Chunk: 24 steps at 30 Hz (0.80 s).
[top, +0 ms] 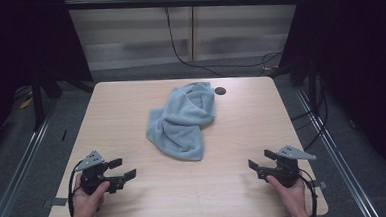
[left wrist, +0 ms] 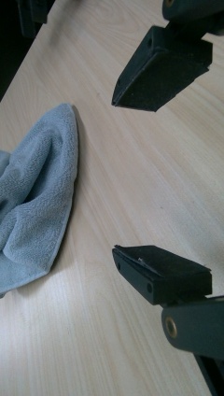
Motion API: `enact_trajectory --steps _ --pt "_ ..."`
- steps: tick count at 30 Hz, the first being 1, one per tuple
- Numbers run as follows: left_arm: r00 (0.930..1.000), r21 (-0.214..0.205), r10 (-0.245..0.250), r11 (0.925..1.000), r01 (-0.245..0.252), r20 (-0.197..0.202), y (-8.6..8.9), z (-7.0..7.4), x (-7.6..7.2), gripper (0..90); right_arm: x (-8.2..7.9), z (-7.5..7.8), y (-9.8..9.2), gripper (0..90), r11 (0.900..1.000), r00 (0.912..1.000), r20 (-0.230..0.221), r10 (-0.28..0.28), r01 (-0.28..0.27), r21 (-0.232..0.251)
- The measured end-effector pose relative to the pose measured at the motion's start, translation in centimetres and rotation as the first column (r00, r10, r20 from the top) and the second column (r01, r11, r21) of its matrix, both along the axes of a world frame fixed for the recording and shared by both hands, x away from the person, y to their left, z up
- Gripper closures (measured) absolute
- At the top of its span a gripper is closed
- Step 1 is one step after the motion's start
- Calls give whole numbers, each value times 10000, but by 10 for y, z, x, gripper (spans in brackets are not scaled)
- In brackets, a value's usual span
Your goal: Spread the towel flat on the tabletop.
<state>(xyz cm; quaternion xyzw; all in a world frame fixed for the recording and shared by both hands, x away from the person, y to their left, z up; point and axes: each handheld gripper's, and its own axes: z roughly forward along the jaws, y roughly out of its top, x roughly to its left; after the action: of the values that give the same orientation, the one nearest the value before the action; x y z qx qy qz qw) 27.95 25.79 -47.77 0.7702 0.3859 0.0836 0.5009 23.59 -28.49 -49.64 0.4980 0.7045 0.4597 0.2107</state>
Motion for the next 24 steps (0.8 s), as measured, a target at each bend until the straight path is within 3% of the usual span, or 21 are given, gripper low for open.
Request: enact_trajectory --steps 6,12,17,21,24 --pt "10000 130 25 9999 -25 -38 -1 -1 1 236 0 0 2 212 9999 9999 114 119 -119 -4" --pt "9998 456 -203 9988 204 -19 -4 -2 -2 257 -2 -1 8 252 9969 9965 -288 787 -786 61" --pt "9997 555 -248 9981 249 -29 -6 -2 -1 257 -2 1 14 291 9936 9933 -225 1132 -1132 44" --pt "9997 525 -188 9984 195 -142 -10 -3 1 272 2 2 22 325 9879 9871 -434 1543 -1549 -97" --pt "9989 509 -464 9976 468 -96 -19 -3 0 320 6 3 31 334 9818 9804 -573 1888 -1896 -102"
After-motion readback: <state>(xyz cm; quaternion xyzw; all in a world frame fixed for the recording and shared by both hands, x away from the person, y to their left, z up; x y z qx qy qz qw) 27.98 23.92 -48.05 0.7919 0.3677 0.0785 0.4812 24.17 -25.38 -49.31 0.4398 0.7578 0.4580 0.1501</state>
